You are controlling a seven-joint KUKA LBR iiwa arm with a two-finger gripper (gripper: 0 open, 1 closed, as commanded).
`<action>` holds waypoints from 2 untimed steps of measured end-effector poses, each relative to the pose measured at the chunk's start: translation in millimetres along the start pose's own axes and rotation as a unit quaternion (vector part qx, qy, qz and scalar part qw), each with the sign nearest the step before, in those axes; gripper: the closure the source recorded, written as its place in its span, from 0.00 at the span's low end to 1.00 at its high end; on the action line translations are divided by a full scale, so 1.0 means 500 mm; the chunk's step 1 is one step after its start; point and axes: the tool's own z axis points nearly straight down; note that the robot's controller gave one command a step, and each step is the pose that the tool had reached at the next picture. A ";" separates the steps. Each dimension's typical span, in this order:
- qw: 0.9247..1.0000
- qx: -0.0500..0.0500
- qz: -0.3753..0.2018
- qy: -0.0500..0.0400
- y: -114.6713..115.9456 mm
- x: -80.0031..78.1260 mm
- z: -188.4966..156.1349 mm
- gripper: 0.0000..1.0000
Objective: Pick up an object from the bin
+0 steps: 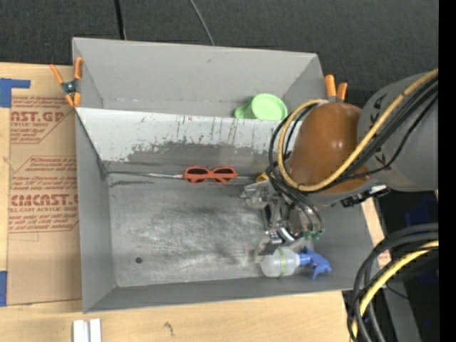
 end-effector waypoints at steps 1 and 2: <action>1.000 0.000 0.000 0.000 0.000 0.000 0.000 0.00; 0.999 -0.001 -0.052 0.000 -0.049 0.006 -0.009 0.00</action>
Offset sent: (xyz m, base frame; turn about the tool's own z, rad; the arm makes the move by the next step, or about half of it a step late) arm -0.0102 -0.0984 0.0167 -0.3104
